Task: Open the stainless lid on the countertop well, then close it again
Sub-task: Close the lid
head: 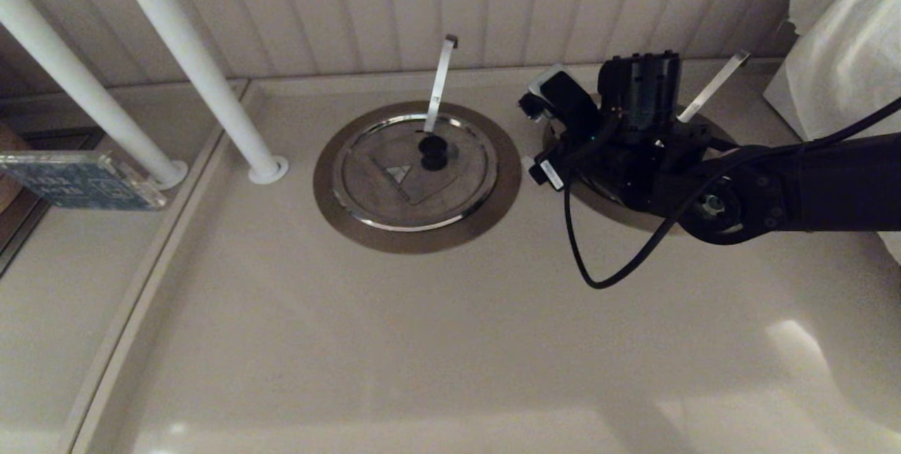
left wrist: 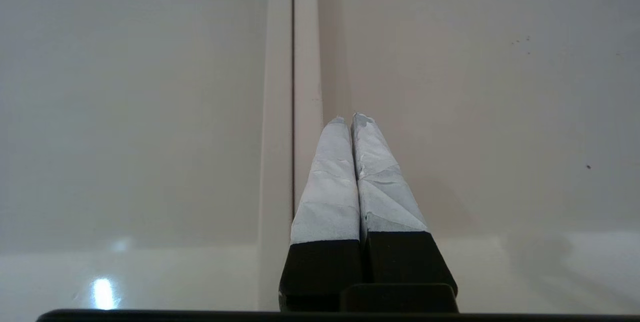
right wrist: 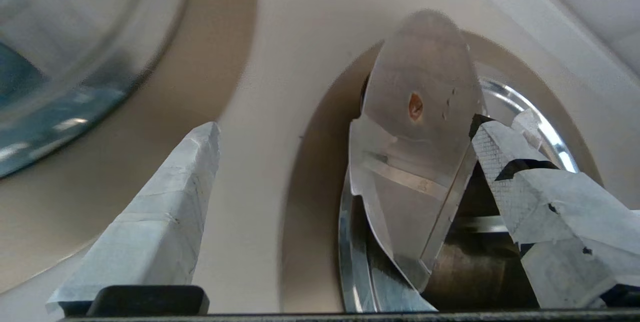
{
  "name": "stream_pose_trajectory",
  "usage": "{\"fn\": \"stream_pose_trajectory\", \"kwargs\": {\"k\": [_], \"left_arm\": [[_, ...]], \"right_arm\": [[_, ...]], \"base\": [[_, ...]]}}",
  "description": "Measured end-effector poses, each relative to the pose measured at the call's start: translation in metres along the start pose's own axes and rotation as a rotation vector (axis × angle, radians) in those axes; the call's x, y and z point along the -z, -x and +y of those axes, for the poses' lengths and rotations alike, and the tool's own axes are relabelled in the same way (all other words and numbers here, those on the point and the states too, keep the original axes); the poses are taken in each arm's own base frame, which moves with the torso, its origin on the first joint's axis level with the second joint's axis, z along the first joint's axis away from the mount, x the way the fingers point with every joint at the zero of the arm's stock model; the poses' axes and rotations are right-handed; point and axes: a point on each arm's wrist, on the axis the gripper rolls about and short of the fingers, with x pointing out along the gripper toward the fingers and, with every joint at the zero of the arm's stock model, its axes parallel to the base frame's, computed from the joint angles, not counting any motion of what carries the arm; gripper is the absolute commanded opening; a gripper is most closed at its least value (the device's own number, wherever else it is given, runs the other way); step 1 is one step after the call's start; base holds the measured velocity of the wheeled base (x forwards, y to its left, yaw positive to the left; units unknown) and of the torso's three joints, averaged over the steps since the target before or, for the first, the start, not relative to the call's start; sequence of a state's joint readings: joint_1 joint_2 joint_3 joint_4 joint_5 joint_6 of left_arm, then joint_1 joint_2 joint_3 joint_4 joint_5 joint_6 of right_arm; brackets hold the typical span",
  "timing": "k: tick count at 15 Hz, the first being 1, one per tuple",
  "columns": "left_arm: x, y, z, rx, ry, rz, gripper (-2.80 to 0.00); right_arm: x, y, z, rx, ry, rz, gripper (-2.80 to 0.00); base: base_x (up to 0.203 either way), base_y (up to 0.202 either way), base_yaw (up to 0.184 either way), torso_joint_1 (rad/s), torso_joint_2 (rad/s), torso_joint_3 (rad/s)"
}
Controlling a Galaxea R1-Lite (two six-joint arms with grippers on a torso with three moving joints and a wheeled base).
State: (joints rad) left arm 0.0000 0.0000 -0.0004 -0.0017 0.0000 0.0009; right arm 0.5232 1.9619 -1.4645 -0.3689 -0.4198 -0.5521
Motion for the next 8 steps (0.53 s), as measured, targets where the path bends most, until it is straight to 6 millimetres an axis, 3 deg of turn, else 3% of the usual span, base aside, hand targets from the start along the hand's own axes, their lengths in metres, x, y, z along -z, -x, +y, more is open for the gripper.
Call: {"fn": "stream_pose_trajectory", "kwargs": {"k": [8], "left_arm": [[0.000, 0.000, 0.000, 0.000, 0.000, 0.001, -2.80]], "right_arm": [[0.011, -0.016, -0.023, 0.067, 0.005, 0.028, 0.00]], "base": [[0.000, 0.000, 0.000, 0.000, 0.00, 0.000]]}}
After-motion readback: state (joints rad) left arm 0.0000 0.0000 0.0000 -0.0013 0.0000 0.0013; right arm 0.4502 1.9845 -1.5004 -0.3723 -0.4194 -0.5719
